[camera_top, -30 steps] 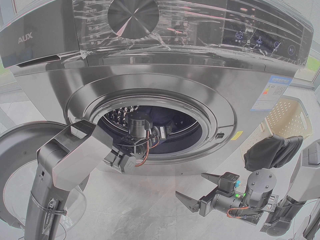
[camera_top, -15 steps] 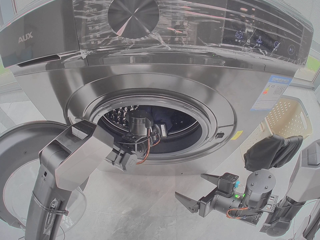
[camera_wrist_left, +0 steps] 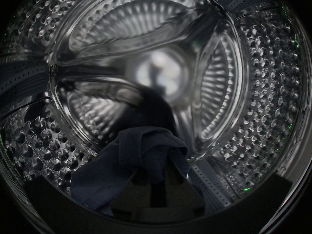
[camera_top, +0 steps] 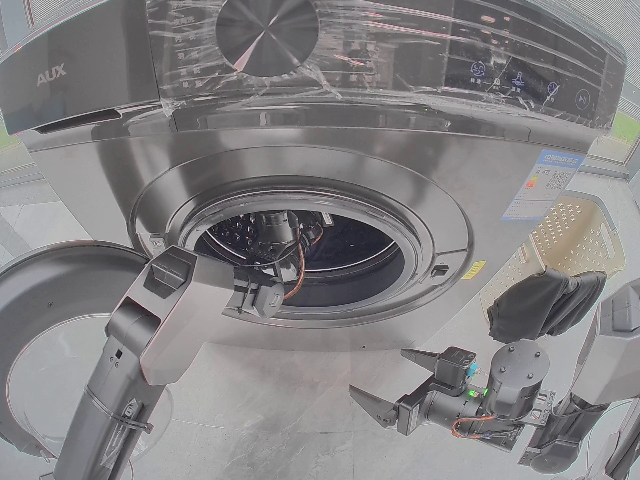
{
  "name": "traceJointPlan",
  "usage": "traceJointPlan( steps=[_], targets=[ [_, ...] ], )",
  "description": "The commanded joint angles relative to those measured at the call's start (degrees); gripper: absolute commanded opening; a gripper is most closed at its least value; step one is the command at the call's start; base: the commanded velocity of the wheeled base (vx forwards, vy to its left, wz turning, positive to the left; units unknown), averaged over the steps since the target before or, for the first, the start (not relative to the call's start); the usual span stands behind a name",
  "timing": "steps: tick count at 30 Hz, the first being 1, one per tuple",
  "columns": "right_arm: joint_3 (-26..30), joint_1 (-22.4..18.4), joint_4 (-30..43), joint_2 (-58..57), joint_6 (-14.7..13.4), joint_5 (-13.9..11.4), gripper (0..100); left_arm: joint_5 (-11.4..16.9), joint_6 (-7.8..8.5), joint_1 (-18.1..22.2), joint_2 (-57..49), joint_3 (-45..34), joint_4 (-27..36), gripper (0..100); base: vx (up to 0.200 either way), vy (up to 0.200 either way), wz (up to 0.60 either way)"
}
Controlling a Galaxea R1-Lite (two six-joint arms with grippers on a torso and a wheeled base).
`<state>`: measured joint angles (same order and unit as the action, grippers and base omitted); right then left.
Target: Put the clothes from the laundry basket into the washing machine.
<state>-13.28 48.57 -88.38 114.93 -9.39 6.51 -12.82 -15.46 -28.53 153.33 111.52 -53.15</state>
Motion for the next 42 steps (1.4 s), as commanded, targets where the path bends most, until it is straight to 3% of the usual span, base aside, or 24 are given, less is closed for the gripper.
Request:
traceJointPlan(
  steps=[1, 5, 6, 12, 19, 27, 35, 37, 42],
  targets=[
    [0.0, 0.04, -0.04, 0.12, -0.02, -0.01, 100, -0.8, 0.08, 0.84, 4.52, 3.07, -0.37, 0, 0.0, 0.0, 0.0],
    [0.0, 0.04, -0.04, 0.12, -0.02, -0.01, 100, -0.8, 0.08, 0.84, 4.25, 3.07, 0.24, 0, 0.0, 0.0, 0.0],
    [0.0, 0.04, -0.04, 0.12, -0.11, -0.01, 100, -0.8, 0.08, 0.84, 4.17, 3.07, 0.42, 100, 0.0, 0.0, 0.0],
    [0.0, 0.04, -0.04, 0.12, -0.19, -0.01, 100, -0.89, -0.27, 0.23, 1.97, 1.6, 0.59, 100, 0.0, 0.0, 0.0],
    [0.0, 0.04, -0.04, 0.12, -0.19, -0.01, 100, -0.1, -0.1, -2.06, -7.35, -15.02, 0.33, 100, 0.0, 0.0, 0.0],
    [0.09, 0.04, -0.04, 0.03, -0.19, -0.01, 100, 4.74, 0.52, -6.81, -17.1, -33.91, -0.64, 100, 0.0, 0.0, 0.0],
    [0.8, 0.04, -0.04, 0.03, -0.28, -0.01, 100, 5.09, 6.67, -8.3, -20.0, -46.13, -9.95, 100, 0.0, 0.0, 0.0],
    [1.15, 0.04, -0.04, -0.15, -0.28, -0.01, 100, 5.09, 8.16, -8.92, -22.73, -52.72, -11.54, 100, 0.0, 0.0, 0.0],
    [2.64, 0.04, -0.04, -1.11, -0.28, -0.18, 100, 6.58, 7.55, -12.43, -30.29, -65.82, -14.96, 100, 0.0, 0.0, 0.0]
  ],
)
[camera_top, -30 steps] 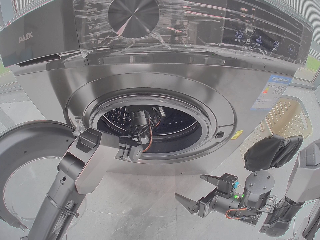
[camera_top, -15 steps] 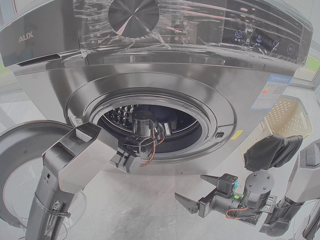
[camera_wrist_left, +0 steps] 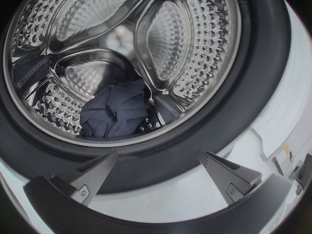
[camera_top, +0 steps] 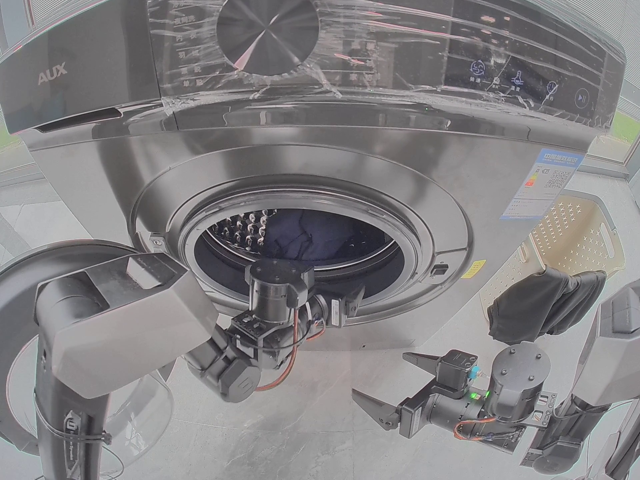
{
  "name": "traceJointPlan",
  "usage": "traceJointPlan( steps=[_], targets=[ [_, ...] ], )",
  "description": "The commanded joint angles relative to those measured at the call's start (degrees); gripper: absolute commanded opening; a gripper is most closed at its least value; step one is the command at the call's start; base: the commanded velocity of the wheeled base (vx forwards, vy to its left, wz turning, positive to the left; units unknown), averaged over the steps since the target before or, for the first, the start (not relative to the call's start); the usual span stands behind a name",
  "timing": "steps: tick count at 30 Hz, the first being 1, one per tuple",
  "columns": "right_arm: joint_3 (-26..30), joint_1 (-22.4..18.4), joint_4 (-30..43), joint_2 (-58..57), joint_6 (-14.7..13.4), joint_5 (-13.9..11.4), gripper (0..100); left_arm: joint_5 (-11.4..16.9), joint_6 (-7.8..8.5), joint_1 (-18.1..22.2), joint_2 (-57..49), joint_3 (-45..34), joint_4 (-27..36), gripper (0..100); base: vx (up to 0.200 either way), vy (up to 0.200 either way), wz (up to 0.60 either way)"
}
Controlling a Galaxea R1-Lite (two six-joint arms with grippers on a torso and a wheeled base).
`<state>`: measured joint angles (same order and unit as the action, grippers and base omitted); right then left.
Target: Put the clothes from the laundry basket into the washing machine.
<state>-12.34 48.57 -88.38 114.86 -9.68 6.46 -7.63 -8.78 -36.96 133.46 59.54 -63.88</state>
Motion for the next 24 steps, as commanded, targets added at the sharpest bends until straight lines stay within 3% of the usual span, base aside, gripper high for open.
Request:
traceJointPlan(
  steps=[1, 9, 14, 21, 24],
  targets=[
    [2.05, 0.04, -0.04, -1.66, 0.01, -0.13, 100, 1.57, 0.69, -4.52, -11.73, -16.21, -5.38, 100, 0.0, 0.0, 0.0],
    [5.83, -0.05, 0.14, -9.57, 0.1, 1.27, 100, 1.39, 0.69, -6.46, -22.81, -33.0, -15.49, 100, 0.0, 0.0, 0.0],
    [8.56, -1.28, 0.75, -16.25, -0.87, 4.26, 100, 0.78, 0.6, -6.28, -31.07, -43.45, -16.19, 100, 0.0, 0.0, 0.0],
    [11.63, -4.45, 1.11, -22.4, -0.78, 4.88, 100, 0.51, 0.95, -5.75, -39.42, -49.34, -16.19, 100, 0.0, 0.0, 0.0],
    [12.34, -8.05, 1.63, -25.47, -0.34, 5.14, 100, 0.51, 1.13, -5.31, -44.17, -51.8, -15.49, 100, 0.0, 0.0, 0.0]
  ],
)
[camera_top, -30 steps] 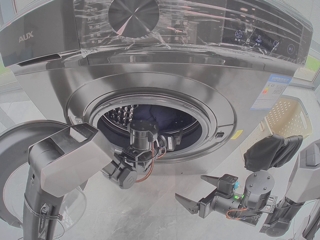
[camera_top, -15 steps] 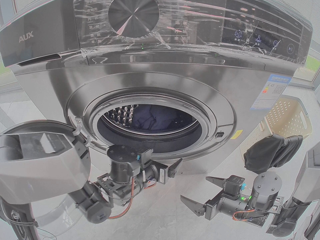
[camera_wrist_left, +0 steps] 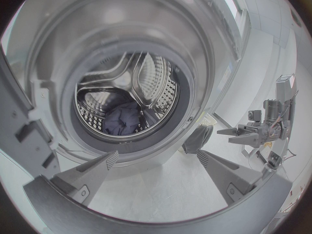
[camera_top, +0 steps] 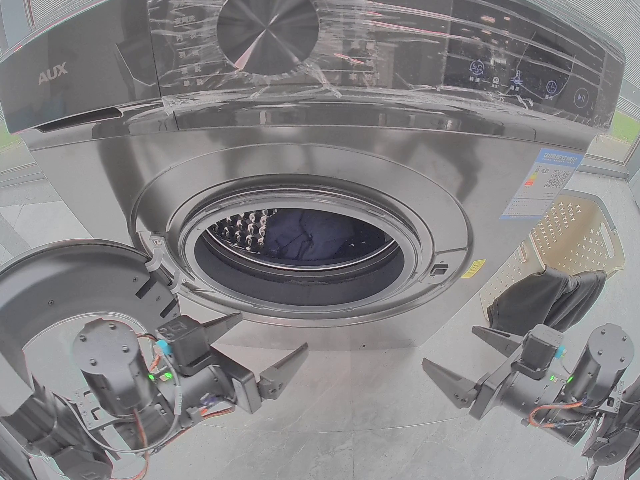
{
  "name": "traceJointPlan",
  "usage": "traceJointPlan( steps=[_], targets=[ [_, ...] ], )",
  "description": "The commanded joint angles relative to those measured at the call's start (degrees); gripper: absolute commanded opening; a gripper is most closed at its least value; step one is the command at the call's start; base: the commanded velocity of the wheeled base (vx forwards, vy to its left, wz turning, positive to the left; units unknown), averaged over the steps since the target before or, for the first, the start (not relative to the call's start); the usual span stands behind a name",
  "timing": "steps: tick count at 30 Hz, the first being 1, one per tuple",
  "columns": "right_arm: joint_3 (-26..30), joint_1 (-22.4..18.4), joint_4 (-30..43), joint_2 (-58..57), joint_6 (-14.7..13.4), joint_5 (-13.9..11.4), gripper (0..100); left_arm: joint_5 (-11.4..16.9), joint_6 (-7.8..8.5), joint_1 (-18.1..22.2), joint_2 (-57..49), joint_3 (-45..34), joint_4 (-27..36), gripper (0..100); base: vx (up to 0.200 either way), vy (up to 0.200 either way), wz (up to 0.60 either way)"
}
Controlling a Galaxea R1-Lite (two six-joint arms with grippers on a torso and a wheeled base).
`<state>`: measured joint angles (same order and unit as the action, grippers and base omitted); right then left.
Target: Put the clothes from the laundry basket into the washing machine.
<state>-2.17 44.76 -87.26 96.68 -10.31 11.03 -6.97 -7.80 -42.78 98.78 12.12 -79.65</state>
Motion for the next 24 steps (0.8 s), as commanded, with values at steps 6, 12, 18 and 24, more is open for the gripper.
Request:
traceJointPlan(
  steps=[6, 12, 18, 24],
  targets=[
    [2.17, -6.27, 3.68, -11.96, 0.47, 0.66, 100, -0.06, 1.39, 3.84, -13.17, -7.9, 0.2, 100, 0.0, 0.0, 0.0],
    [2.17, -9.17, 5.61, -14.68, 0.82, 0.74, 100, 0.56, 1.47, 5.6, -17.39, -10.18, 0.29, 100, 0.0, 0.0, 0.0],
    [2.17, -9.61, 16.51, -22.94, 1.61, 0.66, 100, 0.64, 1.56, 6.92, -23.19, -11.94, 2.92, 100, -0.033, 0.0, 0.0],
    [2.17, -9.7, 27.93, -31.56, 1.52, 1.45, 100, 0.56, 1.74, 6.83, -31.98, -11.94, 11.19, 100, -0.2, 0.0, 0.0]
  ],
)
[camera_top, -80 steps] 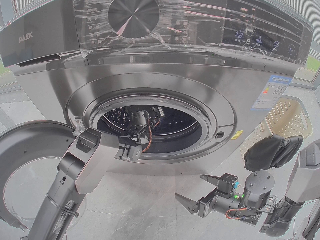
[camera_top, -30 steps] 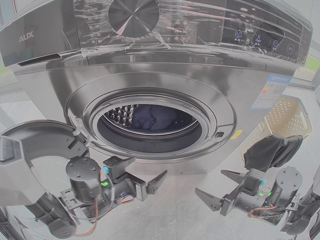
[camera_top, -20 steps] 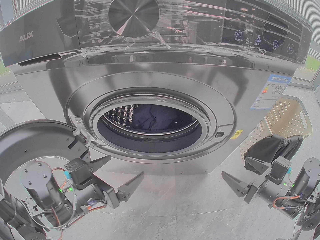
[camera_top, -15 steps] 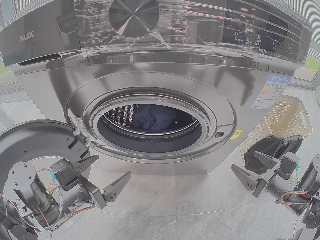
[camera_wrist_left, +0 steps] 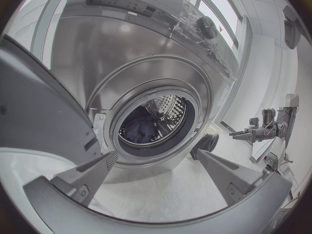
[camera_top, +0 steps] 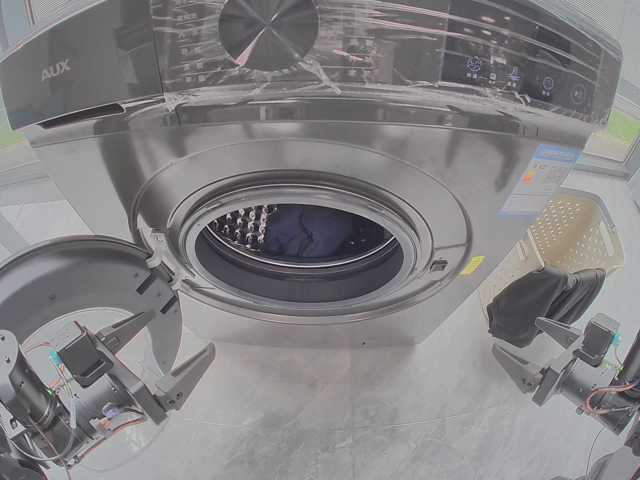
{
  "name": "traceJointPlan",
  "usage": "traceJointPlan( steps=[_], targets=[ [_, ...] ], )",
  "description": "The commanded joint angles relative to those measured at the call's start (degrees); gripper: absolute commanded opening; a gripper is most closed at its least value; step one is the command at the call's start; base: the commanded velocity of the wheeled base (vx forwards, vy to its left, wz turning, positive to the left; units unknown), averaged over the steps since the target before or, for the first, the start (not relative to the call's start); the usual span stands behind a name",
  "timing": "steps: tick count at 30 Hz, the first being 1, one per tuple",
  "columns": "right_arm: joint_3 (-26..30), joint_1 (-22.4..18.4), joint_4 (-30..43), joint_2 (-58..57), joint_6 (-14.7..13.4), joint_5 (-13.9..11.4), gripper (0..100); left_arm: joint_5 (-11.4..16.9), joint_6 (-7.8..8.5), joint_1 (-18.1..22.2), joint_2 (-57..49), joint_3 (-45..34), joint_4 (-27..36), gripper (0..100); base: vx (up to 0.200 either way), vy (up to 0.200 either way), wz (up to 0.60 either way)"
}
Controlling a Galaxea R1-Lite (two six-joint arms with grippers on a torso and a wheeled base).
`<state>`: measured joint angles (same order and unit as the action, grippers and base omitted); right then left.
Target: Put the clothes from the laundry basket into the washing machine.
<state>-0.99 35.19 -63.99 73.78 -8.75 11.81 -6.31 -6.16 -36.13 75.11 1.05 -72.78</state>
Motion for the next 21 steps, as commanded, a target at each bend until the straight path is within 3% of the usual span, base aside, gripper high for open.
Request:
traceJointPlan(
  steps=[1, 6, 11, 13, 15, 21],
  targets=[
    [0.99, -0.13, 5.63, -9.53, -0.04, 0.84, 100, -0.1, 0.0, 0.19, -9.8, -0.78, 5.81, 100, -0.2, 0.0, 0.0],
    [0.99, -1.8, 9.06, -13.48, -0.04, 1.55, 100, -0.45, 0.09, 0.27, -17.01, -0.87, 13.36, 100, -0.2, 0.0, 0.0],
    [0.99, -6.01, 15.03, -20.34, -0.04, 2.87, 100, -0.36, 1.85, 1.86, -27.82, -0.78, 24.44, 100, -0.2, 0.0, 0.0],
    [0.99, -6.72, 16.26, -21.66, 0.05, 2.95, 100, -0.36, 1.85, 2.12, -28.7, -0.78, 25.58, 100, -0.2, 0.0, 0.0],
    [0.99, -10.58, 26.28, -31.5, 1.9, 2.69, 100, 0.07, 1.94, 4.58, -35.47, -0.7, 33.05, 100, -0.2, 0.0, 0.0],
    [0.55, -20.25, 45.53, -51.45, 5.94, 1.46, 100, 0.16, 1.94, 9.06, -45.14, -0.87, 42.19, 100, -0.2, 0.0, 0.0]
  ],
)
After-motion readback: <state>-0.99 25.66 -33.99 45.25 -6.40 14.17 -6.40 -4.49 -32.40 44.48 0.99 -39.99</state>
